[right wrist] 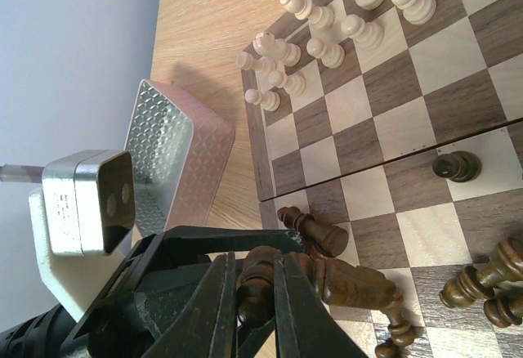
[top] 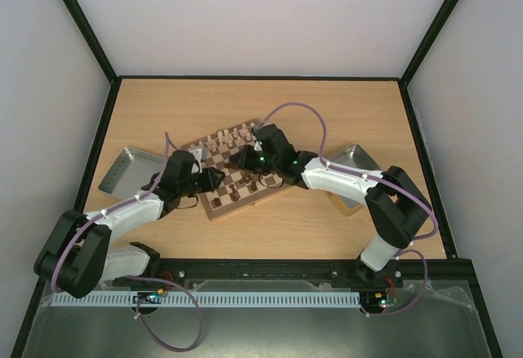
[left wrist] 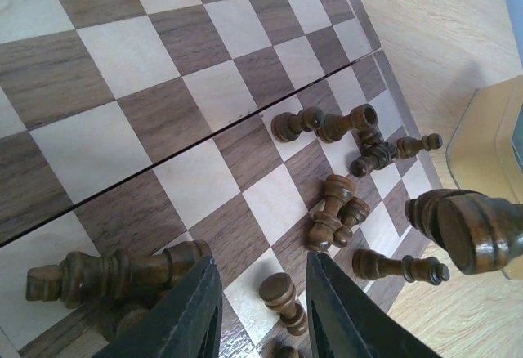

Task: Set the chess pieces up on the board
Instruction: Pick up the chess piece from the chessboard.

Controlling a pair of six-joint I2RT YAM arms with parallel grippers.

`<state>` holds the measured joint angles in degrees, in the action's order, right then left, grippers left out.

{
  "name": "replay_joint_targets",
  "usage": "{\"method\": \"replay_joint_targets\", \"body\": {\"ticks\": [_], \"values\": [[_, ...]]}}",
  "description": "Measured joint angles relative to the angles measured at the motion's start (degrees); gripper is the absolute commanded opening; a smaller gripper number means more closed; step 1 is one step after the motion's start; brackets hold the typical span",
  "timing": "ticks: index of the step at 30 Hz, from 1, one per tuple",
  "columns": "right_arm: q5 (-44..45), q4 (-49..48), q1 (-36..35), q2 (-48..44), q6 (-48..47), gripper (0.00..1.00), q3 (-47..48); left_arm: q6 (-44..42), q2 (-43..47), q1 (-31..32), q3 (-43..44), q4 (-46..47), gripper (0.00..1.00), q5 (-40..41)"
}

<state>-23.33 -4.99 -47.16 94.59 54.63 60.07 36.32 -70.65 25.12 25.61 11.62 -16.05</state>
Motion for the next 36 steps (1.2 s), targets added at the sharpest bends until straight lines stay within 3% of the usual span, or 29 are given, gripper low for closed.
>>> {"method": "replay_joint_targets", "body": {"ticks": [8,20,27,36], "values": [[-0.3,-0.9,0.0,0.0,1.6,0.08,-0.2,-0.4,2.1,0.0,-0.3,1.9,0.47,-3.2],[-1.8,-8.9,0.0,-5.6,12.6,0.08,-0.2,-4.1,12.9,2.4,-9.9,21.9,0.59,-7.2],[-3.6,-13.9,0.0,-10.0,18.3,0.09,-0.3,-7.9,17.9,2.8,-16.0,36.6,0.62,-4.2],[-8.5,-18.8,0.0,-11.3,24.2,0.09,-0.9,-15.6,17.5,2.9,-16.7,52.4,0.61,-3.6]]}}
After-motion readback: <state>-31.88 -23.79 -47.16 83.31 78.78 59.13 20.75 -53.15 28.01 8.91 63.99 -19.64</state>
